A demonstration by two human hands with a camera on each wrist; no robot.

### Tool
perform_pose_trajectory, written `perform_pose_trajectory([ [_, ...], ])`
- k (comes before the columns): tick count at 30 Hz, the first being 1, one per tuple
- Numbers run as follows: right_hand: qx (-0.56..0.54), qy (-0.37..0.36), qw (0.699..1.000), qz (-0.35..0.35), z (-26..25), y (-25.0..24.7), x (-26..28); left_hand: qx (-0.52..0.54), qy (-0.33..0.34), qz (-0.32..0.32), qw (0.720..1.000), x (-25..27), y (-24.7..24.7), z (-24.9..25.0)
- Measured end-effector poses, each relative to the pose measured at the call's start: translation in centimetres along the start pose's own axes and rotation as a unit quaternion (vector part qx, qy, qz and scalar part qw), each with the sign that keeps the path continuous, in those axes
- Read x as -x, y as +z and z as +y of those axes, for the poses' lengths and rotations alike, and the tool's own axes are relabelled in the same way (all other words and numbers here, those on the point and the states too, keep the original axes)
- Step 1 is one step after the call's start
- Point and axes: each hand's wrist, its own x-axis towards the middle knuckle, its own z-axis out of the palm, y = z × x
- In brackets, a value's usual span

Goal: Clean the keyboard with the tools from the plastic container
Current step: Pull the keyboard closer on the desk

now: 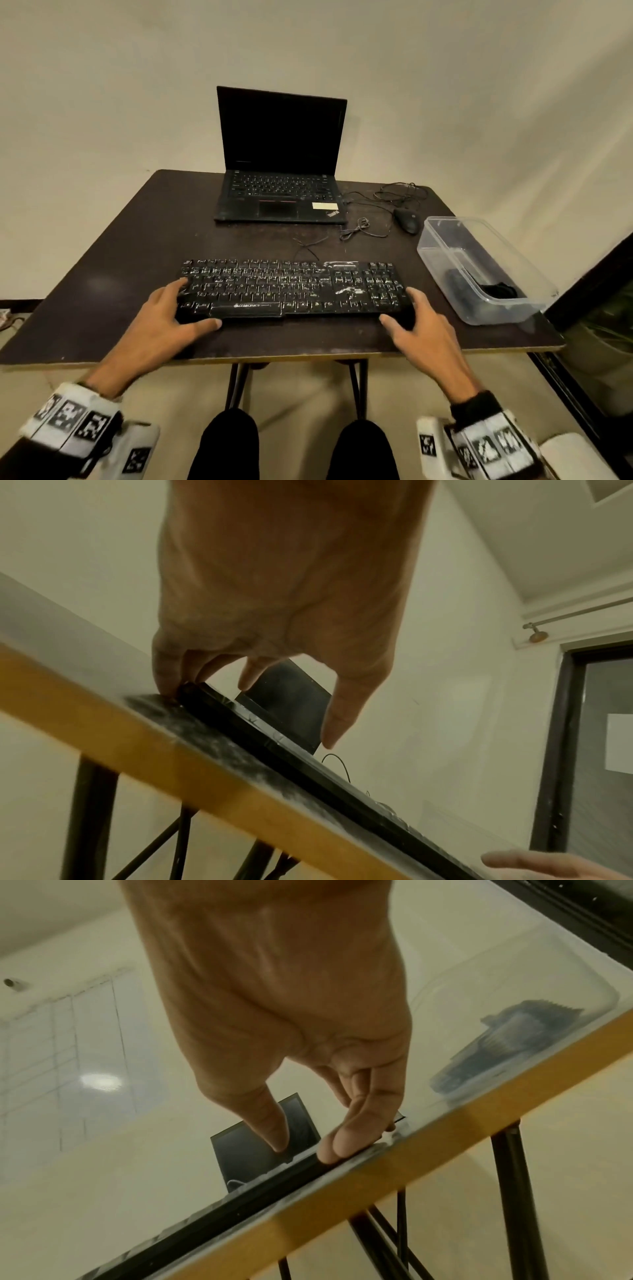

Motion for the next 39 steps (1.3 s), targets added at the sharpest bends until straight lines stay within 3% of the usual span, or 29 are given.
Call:
perform_pose_trajectory([
  [5,-0.035,-0.032,0.996,0.070,1.9,1.5,5.2,-0.038,0.022,0.061,0.997,5.1,1.0,-2.0],
  [13,-0.040,-0.025,0.988,0.149,3.6,2.7,7.6,-0.062,0.040,0.138,0.988,8.2,2.9,-2.7],
  [22,-0.016,-0.024,0.979,0.204,3.8,3.6,7.5,-0.128,0.057,0.180,0.974,7.4,3.8,-2.8],
  [28,0.001,-0.023,0.981,0.191,4.1,3.2,7.0,-0.150,0.050,0.183,0.970,6.8,3.6,-3.0],
  [33,-0.038,-0.032,0.978,0.205,3.1,0.8,7.2,-0.159,0.169,0.182,0.955,7.1,4.0,1.0],
  [39,-0.179,-0.061,0.927,0.325,2.8,-9.5,3.1,-0.203,0.306,0.055,0.929,5.2,8.5,7.7],
])
